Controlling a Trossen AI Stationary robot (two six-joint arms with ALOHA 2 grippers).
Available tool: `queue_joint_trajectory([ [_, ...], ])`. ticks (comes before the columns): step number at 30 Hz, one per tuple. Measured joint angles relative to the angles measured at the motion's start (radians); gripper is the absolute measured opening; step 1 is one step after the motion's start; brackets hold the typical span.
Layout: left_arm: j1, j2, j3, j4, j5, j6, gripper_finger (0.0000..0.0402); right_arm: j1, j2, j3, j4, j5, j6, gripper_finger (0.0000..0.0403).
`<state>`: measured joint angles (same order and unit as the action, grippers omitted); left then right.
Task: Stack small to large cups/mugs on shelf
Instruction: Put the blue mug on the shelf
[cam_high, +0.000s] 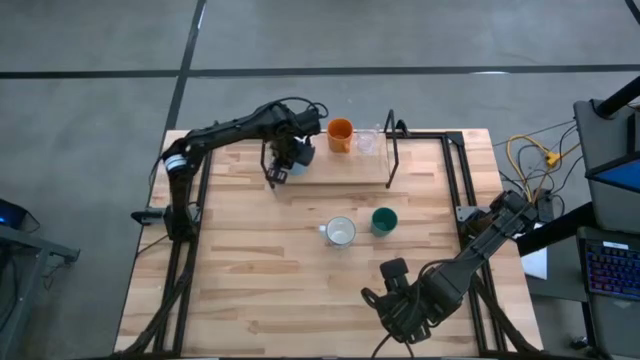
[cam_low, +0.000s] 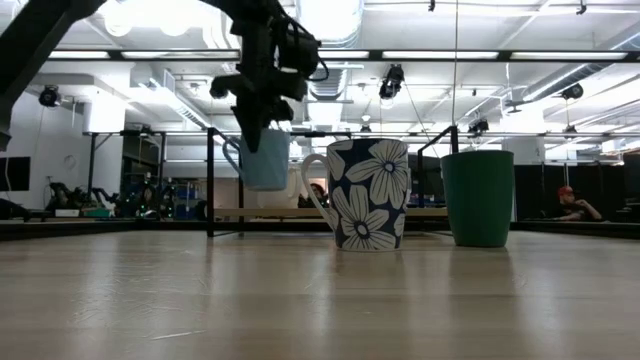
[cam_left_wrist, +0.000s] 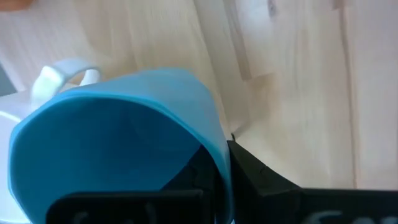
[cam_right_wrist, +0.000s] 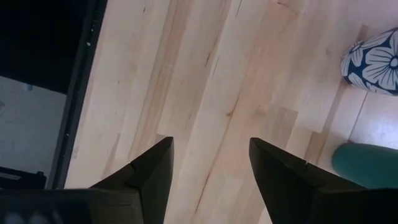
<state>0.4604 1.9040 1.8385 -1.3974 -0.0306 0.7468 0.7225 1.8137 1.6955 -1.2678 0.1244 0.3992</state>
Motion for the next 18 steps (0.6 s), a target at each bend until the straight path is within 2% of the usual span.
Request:
queue_joint_trajectory([
  [18,0.044,0.038,0.000,0.028,-0.013,-0.005,0.0012,0.000,-0.006,0.000,-0.007,0.008,0.000,0.0203],
])
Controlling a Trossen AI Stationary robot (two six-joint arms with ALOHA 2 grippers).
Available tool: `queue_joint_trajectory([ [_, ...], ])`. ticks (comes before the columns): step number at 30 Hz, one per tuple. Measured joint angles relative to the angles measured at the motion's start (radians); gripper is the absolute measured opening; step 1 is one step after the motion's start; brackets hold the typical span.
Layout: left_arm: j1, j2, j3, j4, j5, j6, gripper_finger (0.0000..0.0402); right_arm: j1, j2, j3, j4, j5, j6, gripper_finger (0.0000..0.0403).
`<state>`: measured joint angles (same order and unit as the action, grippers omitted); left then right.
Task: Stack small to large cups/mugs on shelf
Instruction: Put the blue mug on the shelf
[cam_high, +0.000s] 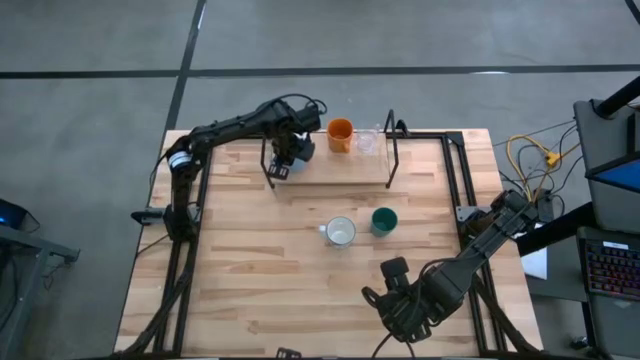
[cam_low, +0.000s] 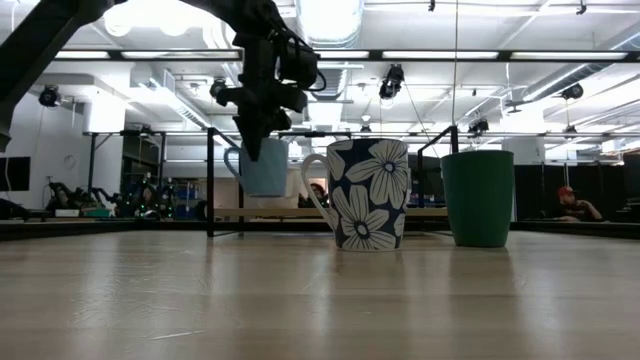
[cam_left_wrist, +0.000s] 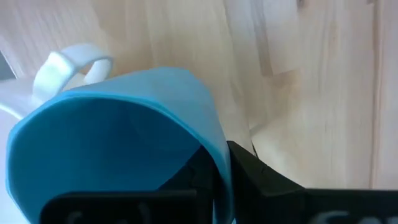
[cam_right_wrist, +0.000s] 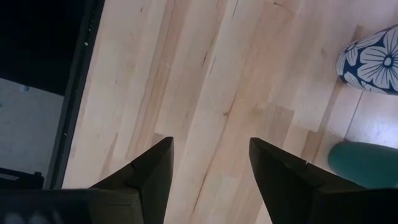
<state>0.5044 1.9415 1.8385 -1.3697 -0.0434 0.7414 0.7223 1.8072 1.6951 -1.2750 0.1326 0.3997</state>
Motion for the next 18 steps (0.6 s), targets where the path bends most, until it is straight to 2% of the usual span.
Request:
queue_joint_trajectory([
  [18,0.002,0.000,-0.002,-0.017,0.017,-0.106,0.0020,0.000,0.000,0.000,0.000,0.000,-0.002,0.0203],
])
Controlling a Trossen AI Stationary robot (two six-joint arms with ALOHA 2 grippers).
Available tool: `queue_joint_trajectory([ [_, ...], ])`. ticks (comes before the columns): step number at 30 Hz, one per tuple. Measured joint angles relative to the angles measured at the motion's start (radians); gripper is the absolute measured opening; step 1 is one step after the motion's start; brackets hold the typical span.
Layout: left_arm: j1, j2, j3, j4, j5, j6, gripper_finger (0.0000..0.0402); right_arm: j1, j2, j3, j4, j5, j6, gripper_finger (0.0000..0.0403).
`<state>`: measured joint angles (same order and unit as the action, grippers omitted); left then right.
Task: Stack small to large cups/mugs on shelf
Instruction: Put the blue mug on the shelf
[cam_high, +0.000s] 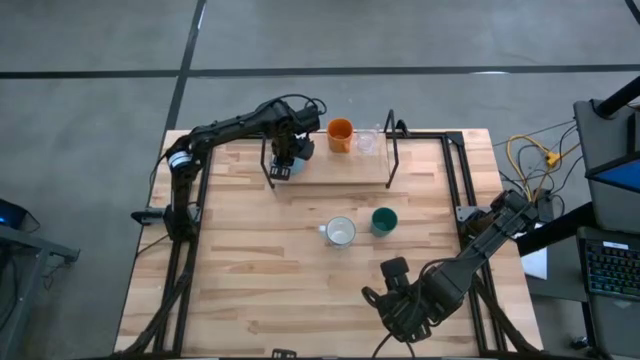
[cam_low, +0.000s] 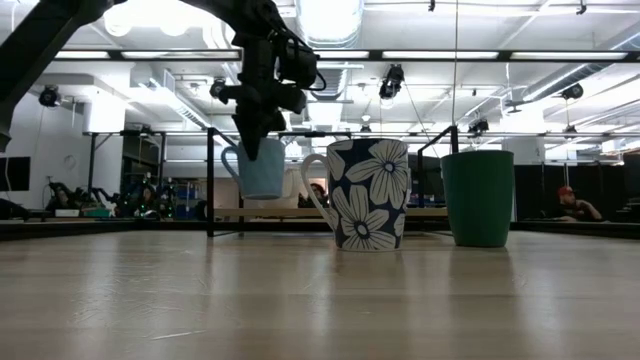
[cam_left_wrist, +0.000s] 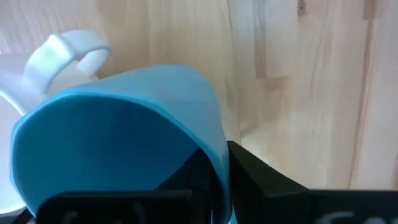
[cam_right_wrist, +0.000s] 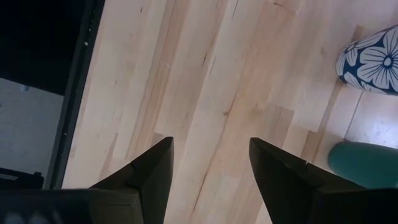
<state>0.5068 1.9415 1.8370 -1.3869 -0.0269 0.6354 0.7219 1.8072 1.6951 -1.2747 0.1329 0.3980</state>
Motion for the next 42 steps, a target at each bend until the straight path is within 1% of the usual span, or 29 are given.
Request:
queue_joint_trajectory([
  [4,0.000,0.000,0.000,-0.001,0.001,-0.018,0.0038,0.000,0.000,0.000,0.000,0.000,-0.001,0.0203],
  [14,0.000,-0.001,0.000,-0.001,0.007,-0.056,0.0135,0.000,0.000,0.000,0.000,0.000,-0.005,0.0203],
  [21,0.000,-0.001,0.000,-0.001,0.006,-0.064,0.0178,0.000,0.000,0.000,0.001,0.001,-0.005,0.0203],
  [26,0.000,-0.001,0.008,-0.002,-0.012,-0.077,0.0191,0.000,0.000,0.000,0.001,0.001,-0.005,0.0203],
  [42,0.000,-0.015,0.031,-0.023,-0.015,-0.108,0.0193,-0.001,0.000,0.000,0.002,0.001,-0.008,0.0203],
])
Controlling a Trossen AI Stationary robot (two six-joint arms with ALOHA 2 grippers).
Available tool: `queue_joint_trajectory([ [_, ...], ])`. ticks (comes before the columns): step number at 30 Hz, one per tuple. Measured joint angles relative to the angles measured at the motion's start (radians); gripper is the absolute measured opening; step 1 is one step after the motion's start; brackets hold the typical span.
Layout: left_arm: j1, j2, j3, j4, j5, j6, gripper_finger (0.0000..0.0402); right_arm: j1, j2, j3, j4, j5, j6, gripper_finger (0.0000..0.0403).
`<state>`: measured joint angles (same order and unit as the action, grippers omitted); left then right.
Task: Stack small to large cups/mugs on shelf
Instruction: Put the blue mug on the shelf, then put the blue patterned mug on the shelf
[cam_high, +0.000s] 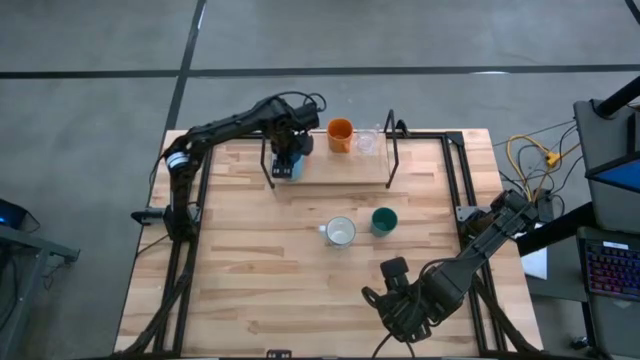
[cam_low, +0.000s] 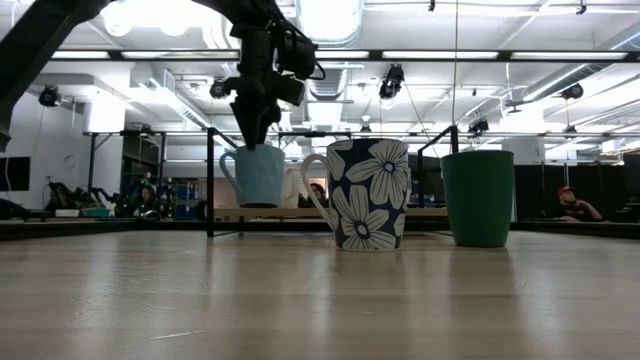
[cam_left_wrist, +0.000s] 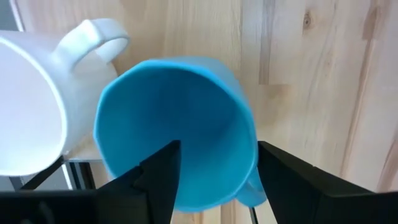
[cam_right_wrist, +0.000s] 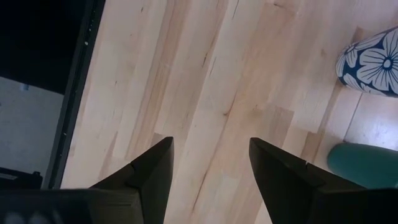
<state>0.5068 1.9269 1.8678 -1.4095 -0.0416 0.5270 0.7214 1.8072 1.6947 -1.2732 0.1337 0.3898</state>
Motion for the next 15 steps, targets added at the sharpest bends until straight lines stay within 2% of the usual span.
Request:
queue_joint_trajectory([
  [15,0.004,-0.066,0.007,-0.005,-0.027,-0.024,0.0193,-0.002,0.000,0.000,0.002,0.000,0.003,0.0203],
])
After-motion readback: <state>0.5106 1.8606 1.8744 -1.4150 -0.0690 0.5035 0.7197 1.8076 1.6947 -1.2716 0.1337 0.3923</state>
